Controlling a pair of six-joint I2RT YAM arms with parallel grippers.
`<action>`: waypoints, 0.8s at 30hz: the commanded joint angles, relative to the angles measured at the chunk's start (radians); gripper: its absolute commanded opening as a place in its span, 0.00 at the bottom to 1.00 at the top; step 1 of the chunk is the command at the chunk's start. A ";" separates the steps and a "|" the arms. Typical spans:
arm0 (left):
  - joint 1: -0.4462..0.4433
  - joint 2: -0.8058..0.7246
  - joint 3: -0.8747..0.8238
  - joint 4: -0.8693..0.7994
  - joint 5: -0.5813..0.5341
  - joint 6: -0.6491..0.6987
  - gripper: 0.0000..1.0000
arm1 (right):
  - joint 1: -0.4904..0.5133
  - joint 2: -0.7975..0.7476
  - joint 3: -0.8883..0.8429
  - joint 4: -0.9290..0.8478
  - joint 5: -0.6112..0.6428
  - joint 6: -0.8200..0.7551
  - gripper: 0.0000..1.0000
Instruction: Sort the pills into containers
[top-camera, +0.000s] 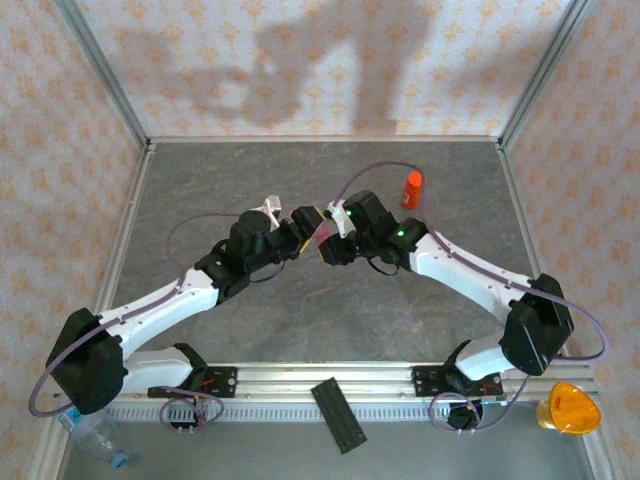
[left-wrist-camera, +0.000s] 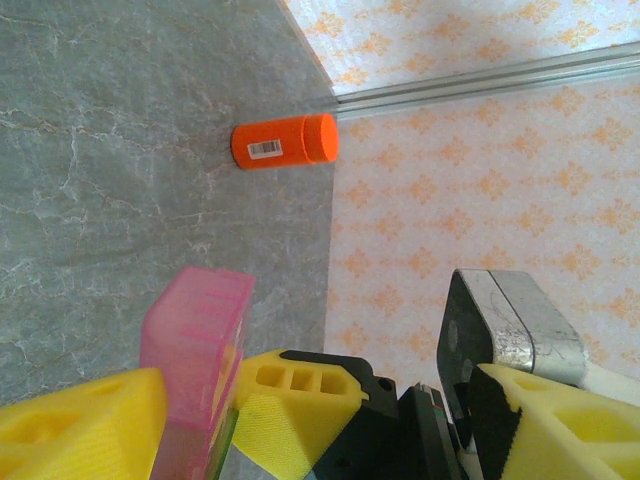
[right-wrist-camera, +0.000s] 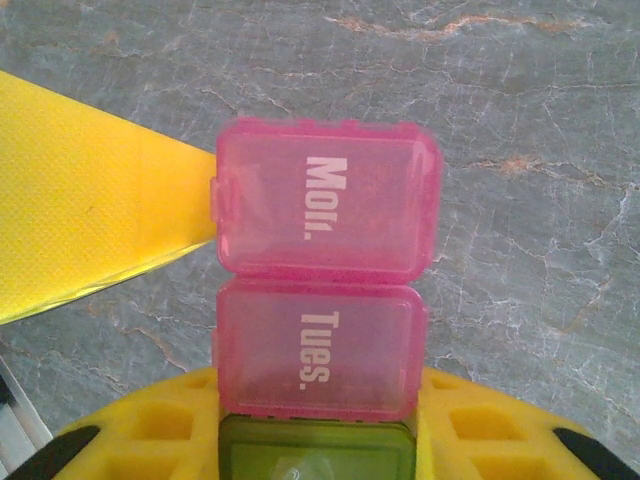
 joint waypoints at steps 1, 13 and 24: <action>-0.017 0.008 0.018 0.083 0.014 -0.012 0.78 | 0.009 0.007 0.032 0.036 -0.033 0.001 0.24; -0.020 0.014 -0.049 0.274 -0.009 -0.103 0.78 | 0.009 0.016 0.023 0.054 -0.037 0.021 0.23; -0.032 0.005 -0.055 0.271 -0.009 -0.110 0.77 | 0.009 0.015 0.020 0.068 -0.043 0.034 0.23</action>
